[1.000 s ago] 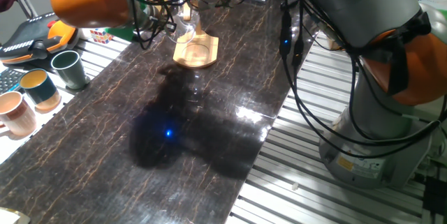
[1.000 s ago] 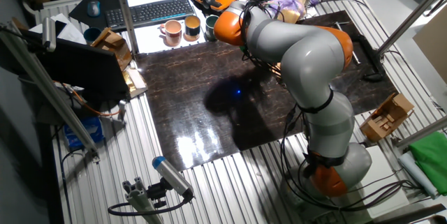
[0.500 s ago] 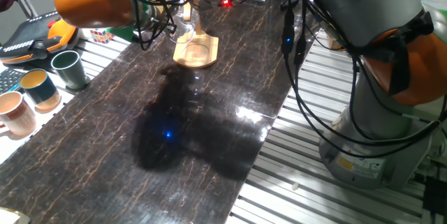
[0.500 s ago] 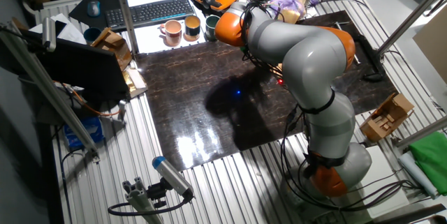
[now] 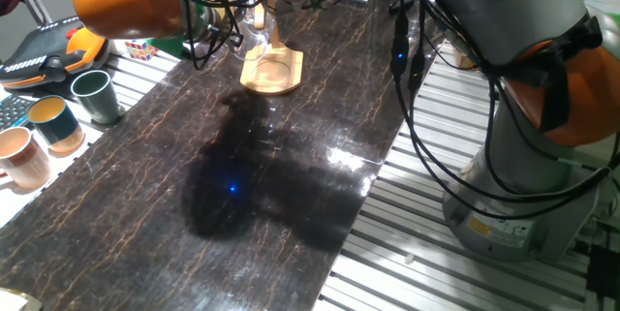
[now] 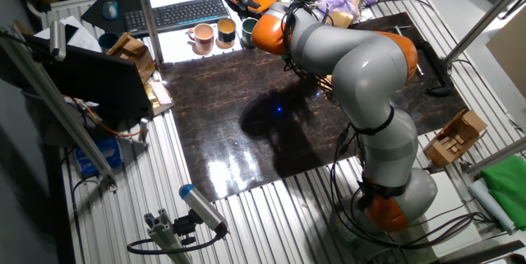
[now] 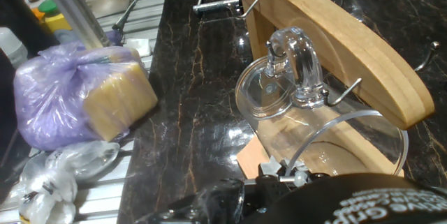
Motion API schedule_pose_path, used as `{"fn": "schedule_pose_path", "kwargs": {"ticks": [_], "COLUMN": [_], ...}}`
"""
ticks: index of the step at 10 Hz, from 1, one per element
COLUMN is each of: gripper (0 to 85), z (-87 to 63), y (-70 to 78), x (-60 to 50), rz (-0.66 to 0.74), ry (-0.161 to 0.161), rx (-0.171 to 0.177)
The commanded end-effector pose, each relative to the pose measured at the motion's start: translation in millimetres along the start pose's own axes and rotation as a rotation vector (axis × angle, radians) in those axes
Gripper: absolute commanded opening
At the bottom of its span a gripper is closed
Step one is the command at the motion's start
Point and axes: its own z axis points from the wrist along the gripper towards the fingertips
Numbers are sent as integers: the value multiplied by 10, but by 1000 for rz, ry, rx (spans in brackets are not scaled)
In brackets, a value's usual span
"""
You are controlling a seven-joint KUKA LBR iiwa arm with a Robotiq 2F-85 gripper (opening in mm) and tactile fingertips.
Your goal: Take the cup off the cup rack
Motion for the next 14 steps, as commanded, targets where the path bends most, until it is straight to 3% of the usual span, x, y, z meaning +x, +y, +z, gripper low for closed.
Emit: {"fn": "schedule_pose_path", "kwargs": {"ticks": [1, 14], "gripper": [10, 10], "z": [6, 10], "y": [2, 21], "x": [2, 9], "rz": [2, 81], "ry": [1, -18], "rx": [-1, -22]}}
